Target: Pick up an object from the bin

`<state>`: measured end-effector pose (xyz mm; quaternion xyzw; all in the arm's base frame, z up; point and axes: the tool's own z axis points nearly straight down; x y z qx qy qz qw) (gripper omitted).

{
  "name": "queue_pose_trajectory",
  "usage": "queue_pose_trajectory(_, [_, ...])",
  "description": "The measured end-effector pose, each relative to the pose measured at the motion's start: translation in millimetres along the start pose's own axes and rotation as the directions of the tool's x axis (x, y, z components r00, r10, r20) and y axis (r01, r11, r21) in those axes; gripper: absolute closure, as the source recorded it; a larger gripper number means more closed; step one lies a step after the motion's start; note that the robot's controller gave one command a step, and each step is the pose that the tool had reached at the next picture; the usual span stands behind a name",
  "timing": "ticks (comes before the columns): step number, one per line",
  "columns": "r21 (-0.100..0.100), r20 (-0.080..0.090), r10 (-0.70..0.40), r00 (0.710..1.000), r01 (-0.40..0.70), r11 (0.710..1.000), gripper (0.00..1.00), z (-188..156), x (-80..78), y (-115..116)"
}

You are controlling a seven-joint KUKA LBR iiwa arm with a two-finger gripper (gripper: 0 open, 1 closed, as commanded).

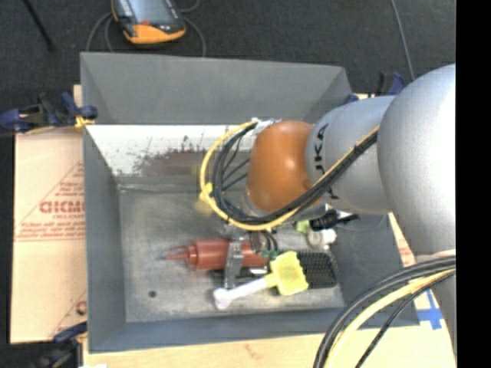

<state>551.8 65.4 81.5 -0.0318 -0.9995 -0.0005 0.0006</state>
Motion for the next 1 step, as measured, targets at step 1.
queue_pose_trajectory(1, [-0.001,0.004,0.000,1.000,0.000,1.000,1.00,-17.0,-1.1,0.1])
